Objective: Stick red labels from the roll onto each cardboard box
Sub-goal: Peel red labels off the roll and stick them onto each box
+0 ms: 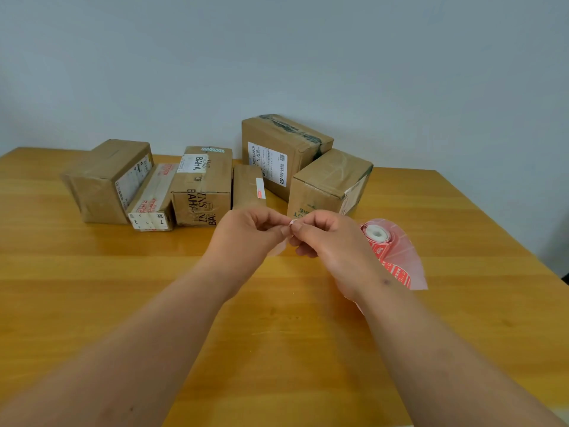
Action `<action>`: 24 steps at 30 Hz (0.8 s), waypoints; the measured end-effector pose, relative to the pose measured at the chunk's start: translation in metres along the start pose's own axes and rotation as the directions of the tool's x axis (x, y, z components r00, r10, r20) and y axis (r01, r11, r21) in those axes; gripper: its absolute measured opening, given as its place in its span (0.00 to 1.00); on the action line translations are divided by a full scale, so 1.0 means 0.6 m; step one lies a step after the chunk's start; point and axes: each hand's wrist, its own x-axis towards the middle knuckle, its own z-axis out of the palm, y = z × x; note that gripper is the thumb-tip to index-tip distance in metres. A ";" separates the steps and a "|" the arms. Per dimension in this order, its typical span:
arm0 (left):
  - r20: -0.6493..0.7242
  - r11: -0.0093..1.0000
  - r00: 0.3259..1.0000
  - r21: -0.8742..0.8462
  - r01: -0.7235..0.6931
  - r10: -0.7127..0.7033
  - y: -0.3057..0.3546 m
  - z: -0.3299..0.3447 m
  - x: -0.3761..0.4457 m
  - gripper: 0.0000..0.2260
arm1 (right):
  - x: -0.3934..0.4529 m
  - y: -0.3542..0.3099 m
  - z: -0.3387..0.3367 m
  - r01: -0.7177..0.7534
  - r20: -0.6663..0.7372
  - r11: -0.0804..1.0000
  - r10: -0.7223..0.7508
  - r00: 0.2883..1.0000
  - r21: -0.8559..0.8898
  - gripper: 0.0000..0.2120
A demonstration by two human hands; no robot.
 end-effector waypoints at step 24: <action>0.070 1.000 0.998 -0.011 0.006 -0.005 0.014 0.005 -0.006 0.04 | -0.011 0.009 -0.012 0.069 -0.001 0.998 -0.069 0.998 0.002 0.06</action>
